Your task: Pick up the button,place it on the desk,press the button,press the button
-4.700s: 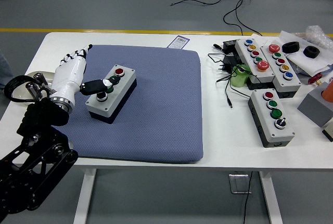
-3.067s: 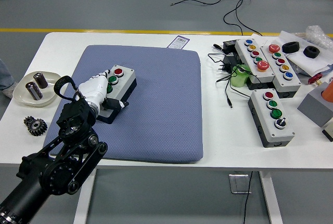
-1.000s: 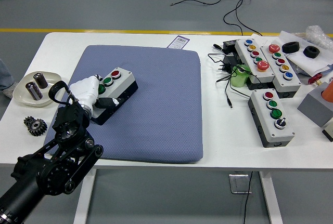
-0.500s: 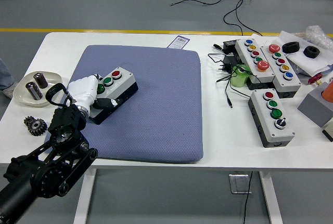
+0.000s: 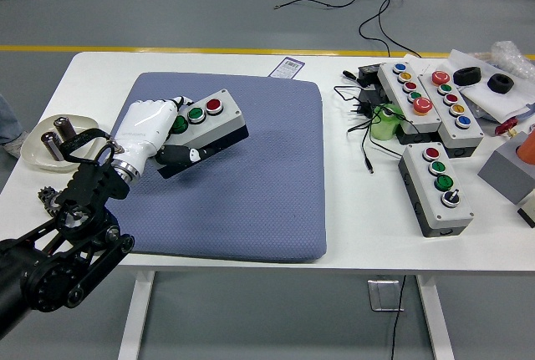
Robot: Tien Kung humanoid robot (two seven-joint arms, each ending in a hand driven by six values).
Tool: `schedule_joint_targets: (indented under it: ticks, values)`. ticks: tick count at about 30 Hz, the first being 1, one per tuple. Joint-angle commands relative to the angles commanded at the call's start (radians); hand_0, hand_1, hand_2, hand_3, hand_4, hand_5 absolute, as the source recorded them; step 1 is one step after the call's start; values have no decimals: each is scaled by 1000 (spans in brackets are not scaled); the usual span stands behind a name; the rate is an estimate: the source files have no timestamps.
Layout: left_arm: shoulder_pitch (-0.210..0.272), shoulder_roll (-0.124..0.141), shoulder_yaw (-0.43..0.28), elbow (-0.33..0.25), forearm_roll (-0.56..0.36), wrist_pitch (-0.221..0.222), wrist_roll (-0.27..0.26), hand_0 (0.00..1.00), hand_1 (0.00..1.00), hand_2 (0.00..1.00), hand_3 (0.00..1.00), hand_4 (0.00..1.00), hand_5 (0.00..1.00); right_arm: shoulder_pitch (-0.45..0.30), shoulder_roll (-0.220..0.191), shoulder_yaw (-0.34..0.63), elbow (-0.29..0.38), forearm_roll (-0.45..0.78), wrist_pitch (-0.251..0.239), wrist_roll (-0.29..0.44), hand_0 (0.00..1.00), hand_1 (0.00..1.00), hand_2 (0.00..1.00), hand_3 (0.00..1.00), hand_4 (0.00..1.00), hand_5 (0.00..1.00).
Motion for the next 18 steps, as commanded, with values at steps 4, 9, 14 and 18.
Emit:
schedule_joint_targets:
  ticks: [4, 9, 14, 18]
  values:
    - [-16, 37, 41, 3, -21, -21, -166, 20, 2, 2, 69, 748, 216, 0, 0, 0, 0, -1, 0, -1, 505, 659, 707, 625, 307, 152]
    - [-44, 88, 111, 9, -34, -20, -296, 17, 2, 2, 70, 752, 215, 0, 1, 1, 0, -2, 0, -2, 507, 658, 707, 624, 307, 154]
    - [-68, 119, 156, 20, -34, 0, -332, 20, 2, 2, 72, 750, 203, 1, 1, 1, 0, -5, 0, -2, 510, 658, 707, 624, 307, 154]
    - [-70, 122, 160, 32, -34, -1, -334, 20, 2, 2, 72, 750, 203, 0, 2, 2, 0, -6, 0, -2, 510, 658, 707, 624, 307, 154]
